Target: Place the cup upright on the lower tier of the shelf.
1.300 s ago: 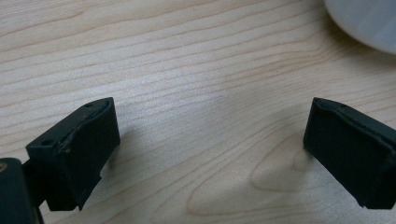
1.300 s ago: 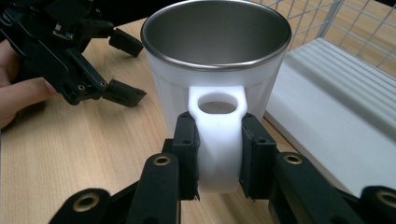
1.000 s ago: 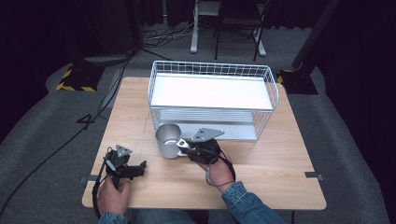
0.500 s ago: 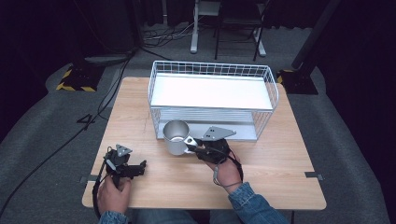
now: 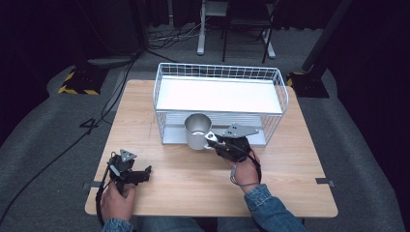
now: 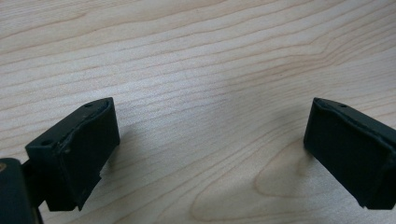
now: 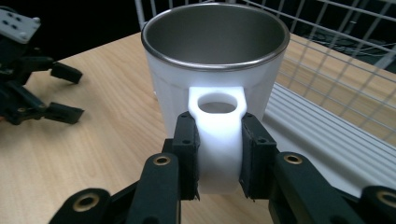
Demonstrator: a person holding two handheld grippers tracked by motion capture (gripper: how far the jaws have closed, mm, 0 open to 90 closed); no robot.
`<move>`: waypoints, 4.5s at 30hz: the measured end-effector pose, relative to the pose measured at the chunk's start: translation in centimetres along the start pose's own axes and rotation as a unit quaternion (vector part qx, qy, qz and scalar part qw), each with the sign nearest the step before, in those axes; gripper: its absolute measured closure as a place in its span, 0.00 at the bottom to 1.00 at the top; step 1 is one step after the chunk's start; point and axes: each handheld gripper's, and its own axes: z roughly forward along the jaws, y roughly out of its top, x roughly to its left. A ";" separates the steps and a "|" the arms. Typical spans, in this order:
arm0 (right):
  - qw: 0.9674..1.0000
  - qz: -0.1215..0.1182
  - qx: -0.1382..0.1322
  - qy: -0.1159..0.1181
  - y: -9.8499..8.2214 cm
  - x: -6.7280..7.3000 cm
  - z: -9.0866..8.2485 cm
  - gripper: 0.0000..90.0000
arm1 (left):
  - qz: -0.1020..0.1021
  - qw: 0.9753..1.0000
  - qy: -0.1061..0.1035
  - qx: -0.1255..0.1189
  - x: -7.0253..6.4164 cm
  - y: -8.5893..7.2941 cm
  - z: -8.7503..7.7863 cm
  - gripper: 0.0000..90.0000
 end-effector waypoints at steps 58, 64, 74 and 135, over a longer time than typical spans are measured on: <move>0.977 0.112 0.019 -0.183 -4.9 -11.4 -2.3 0.79 | 0.000 1.000 0.000 0.000 0.0 0.0 0.0 0.04; 0.977 0.121 0.024 -0.173 -5.1 -11.7 -2.4 0.79 | 0.000 1.000 0.000 0.000 0.0 0.0 0.0 0.04; 0.980 0.127 0.023 -0.152 -5.4 -11.8 -2.2 0.55 | 0.000 1.000 0.000 0.000 0.0 0.0 0.0 0.04; 0.996 0.043 0.081 0.011 -10.8 -1.9 -8.8 0.31 | 0.006 1.000 -0.004 0.001 -0.1 -0.1 -0.1 0.04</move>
